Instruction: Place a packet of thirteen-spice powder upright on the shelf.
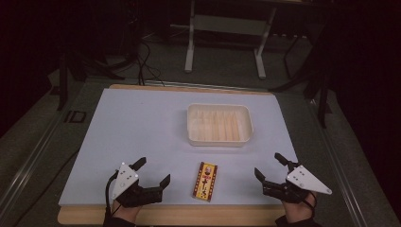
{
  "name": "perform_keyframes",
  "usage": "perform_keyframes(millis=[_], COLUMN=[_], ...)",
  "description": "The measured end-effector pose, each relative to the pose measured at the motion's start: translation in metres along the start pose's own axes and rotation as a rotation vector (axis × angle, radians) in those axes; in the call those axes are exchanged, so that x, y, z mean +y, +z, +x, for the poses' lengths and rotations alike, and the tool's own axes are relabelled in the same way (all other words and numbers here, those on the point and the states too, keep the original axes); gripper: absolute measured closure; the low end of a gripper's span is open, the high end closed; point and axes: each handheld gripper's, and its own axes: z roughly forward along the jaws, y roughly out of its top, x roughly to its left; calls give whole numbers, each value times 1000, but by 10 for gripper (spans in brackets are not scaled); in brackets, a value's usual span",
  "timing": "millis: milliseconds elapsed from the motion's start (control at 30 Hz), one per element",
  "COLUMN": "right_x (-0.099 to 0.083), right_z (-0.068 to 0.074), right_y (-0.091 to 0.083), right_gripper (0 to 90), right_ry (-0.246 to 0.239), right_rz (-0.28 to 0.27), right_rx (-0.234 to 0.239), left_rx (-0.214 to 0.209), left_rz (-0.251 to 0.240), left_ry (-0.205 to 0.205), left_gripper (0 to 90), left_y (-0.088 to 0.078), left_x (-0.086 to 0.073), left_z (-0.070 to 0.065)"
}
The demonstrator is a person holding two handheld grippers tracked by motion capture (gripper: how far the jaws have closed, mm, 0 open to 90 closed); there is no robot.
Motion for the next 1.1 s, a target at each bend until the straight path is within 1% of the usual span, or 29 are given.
perform_keyframes(millis=[33,67,100,133,167,200,267,333,467,567,600,667,700,733,767,800,833,867,967,1000,1033,1100], right_x=[0,2,2,3,5,6,6,6,7,7,7,8,8,8,8,8,8,8,9,9,10,10], right_z=[0,-3,-3,-4,-5,-6,-7,-8,-9,-9,-8,-9,-9,-10,-10,-9,-9,-7,-4,-4,-3,-3], right_y=[0,-5,-5,-9,-11,-14,-16,-16,-16,-16,-16,-14,-14,-12,-12,-11,-11,-11,-12,-12,-14,-14], right_gripper=[144,136,136,137,137,137,137,138,141,141,142,142,142,156,158,167,167,178,175,175,166,163], right_ry=[0,12,12,19,17,20,20,23,37,43,44,41,41,49,57,58,58,45,26,26,8,5], right_rz=[0,-57,-57,-90,-112,-130,-134,-126,-118,-114,-114,-119,-119,-126,-129,-123,-123,-102,-110,-110,-117,-120], right_rx=[0,-15,-15,-32,-48,-55,-60,-66,-28,-13,-14,11,11,61,81,85,85,94,92,92,71,70], left_rx=[0,4,5,4,5,5,5,2,-3,-10,-15,-46,-46,-87,-105,-105,-112,-123,-138,-138,-135,-126], left_rz=[-1,-1,0,1,0,0,0,0,-1,0,0,3,3,0,2,2,11,14,21,21,18,32], left_ry=[0,-1,-1,-1,-1,-1,1,0,1,3,3,6,6,4,1,1,13,34,61,61,65,52], left_gripper=[27,27,27,27,27,27,27,27,27,27,27,27,27,27,27,27,27,27,27,27,27,27], left_y=[0,0,0,0,0,0,0,0,0,1,1,2,2,5,6,6,8,10,13,13,14,17], left_x=[0,0,0,0,0,0,0,0,0,1,1,2,2,4,5,5,6,8,14,14,15,19], left_z=[0,0,1,1,1,1,1,1,0,0,0,0,0,-1,-1,-1,-3,-7,-13,-13,-16,-21])
